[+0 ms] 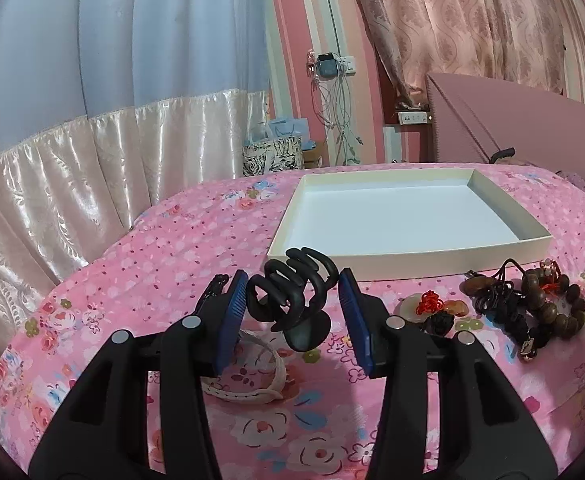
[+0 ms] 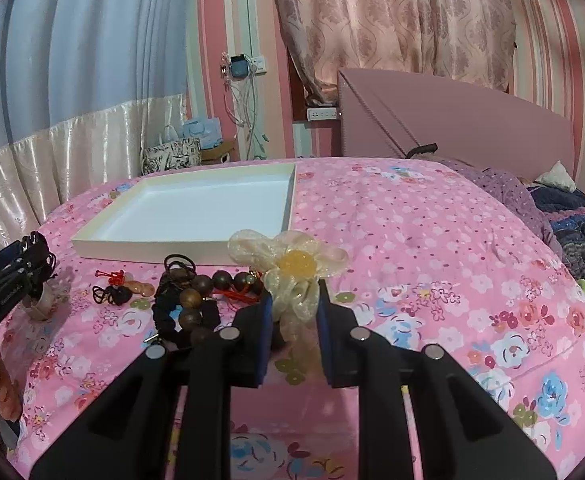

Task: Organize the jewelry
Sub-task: 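Lift the cream scrunchie with the right tool while the left tool grasps the black claw clip, then carry the scrunchie and claw clip into the white tray and release both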

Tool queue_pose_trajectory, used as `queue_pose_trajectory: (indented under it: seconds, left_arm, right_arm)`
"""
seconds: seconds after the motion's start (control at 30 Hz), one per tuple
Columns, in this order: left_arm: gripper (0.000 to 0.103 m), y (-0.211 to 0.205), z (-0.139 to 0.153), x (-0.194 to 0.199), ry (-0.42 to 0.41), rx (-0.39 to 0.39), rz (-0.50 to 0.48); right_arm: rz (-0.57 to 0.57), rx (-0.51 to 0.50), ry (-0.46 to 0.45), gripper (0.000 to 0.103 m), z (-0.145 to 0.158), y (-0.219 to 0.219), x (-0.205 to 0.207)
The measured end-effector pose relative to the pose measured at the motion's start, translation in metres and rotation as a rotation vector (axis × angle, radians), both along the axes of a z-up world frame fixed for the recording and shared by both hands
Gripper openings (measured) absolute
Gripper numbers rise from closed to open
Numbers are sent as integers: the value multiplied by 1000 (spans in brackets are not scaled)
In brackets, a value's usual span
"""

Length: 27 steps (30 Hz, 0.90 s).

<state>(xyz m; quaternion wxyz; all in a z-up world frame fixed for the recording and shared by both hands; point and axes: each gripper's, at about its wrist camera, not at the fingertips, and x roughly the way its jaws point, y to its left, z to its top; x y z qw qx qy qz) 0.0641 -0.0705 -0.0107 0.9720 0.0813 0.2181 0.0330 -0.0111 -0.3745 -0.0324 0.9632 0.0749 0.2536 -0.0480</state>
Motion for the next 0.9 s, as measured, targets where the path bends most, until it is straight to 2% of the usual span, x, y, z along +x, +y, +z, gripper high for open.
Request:
queue_pose_trajectory:
  seconds: [0.3,0.47,0.57,0.7,0.77,0.9]
  left_arm:
    - [46,0,2,-1,-12,1,6]
    - [46,-5,3,-11,-40,8,-64]
    - [46,-8,6,-15,-50,13,-106]
    - [46,-7,12,-16,-47,-14,-184]
    - [46,-1,19,-11,-38,-55,-225]
    - [46,14,35,22,21,-117,-224]
  right_arm:
    - [18,29,-23,20,1,-3,-4]
    - [69,84,-86,20,5,-7,-11]
    - [94,104,-93,20,5,-8,-11]
    - [107,116,-69,20,6,-9,-2]
    - [118,89,-73,20,13,-7,6]
    - [127,111,-71,20,33,-6,35]
